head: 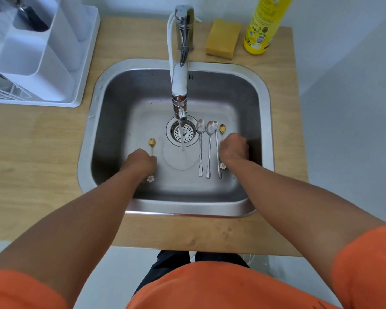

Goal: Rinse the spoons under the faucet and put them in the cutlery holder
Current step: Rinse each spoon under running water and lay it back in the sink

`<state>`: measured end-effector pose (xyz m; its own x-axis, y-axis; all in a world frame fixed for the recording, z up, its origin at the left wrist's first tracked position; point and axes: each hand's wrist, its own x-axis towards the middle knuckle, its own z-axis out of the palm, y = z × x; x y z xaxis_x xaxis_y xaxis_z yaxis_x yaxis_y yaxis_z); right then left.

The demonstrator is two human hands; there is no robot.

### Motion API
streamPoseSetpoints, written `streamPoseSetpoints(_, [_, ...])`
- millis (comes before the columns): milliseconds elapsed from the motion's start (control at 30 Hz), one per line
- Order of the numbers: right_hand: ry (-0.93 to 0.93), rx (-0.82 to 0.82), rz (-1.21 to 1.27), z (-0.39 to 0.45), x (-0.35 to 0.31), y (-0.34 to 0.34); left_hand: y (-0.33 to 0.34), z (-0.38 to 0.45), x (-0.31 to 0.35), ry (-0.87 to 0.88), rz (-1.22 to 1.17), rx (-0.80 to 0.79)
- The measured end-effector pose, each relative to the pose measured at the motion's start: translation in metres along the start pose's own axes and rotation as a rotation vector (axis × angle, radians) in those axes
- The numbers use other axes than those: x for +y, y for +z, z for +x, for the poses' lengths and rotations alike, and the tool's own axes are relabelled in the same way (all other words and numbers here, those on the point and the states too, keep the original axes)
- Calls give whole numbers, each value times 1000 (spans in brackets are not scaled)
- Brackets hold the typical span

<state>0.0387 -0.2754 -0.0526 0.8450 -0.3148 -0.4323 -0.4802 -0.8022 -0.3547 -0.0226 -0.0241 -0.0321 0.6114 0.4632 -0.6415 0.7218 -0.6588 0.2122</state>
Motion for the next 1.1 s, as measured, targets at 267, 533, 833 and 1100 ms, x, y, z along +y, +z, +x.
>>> streamPoseSetpoints(267, [-97, 19, 96, -15, -12, -6, 10, -27, 40, 60, -400, -199])
streamPoseSetpoints(533, [-114, -561, 567, -43, -45, -8, 18, -48, 48, 136, -529, -312])
streamPoseSetpoints(833, [-100, -556, 550, -49, -46, -7, 9, -44, 41, 188, -510, -329])
streamPoseSetpoints(1100, [-209, -520, 555, -52, -38, -3, 3, -27, 54, 311, -684, -84])
